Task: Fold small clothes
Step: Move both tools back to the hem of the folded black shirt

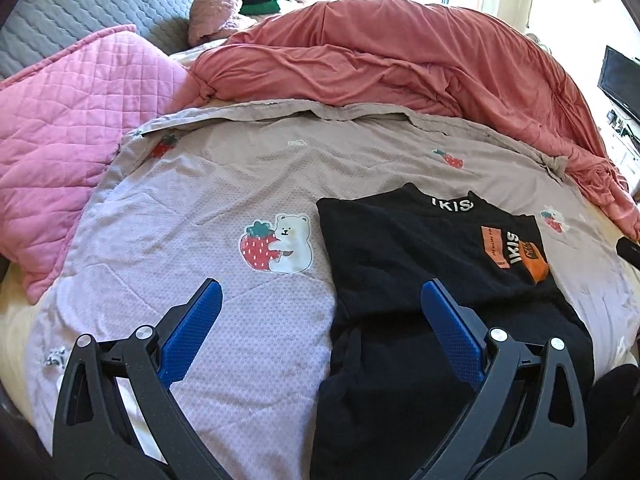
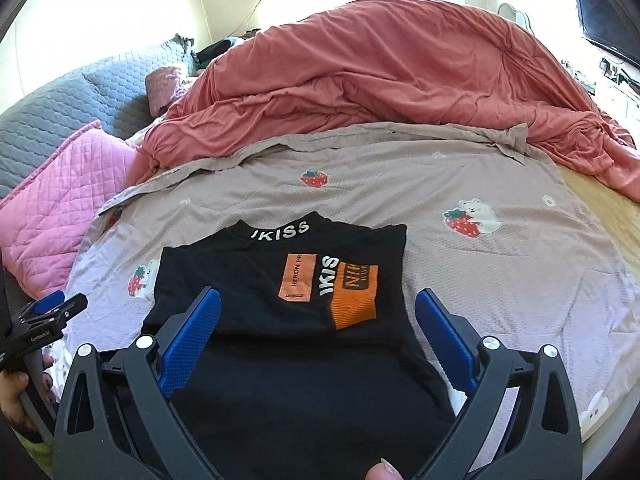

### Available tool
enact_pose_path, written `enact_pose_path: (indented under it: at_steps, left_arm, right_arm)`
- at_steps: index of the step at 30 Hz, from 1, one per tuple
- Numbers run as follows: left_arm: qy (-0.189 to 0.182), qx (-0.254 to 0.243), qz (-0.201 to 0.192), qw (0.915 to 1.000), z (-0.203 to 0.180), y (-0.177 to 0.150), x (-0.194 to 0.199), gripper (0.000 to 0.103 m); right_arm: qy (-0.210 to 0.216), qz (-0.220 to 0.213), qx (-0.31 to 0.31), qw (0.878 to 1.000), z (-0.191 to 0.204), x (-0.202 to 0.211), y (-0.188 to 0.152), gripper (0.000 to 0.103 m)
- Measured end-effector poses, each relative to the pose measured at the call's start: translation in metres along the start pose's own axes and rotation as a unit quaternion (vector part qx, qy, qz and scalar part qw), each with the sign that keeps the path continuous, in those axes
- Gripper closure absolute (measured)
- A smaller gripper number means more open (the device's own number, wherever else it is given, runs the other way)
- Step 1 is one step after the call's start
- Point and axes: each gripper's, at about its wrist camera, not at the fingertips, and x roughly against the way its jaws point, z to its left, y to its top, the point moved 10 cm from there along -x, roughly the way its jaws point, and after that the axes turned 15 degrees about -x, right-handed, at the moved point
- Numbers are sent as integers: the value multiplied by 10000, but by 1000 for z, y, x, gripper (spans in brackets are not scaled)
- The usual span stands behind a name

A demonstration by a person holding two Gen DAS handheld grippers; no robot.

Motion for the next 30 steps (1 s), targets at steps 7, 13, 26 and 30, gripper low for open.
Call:
enact_pose_path:
  at_steps: [7,13,26,30]
  left_arm:
    - [62,31,53,10000,-2,-13,12,9]
    - [83,37,191,9998,-2,-26,15,9]
    - [-60,238,643,9976,0,-64,18,9]
    - [-168,357,923,9949,0,-85,18,9]
  right_arm:
    - [-43,-90,-38,9999,-18,17,2,6]
    - [-125,-79,-43,9999,-35,26,-3,6]
    - [-312,91,-220,9992,-77,38,-21,6]
    - [-402,221,-263,9986,-90,40,-31,6]
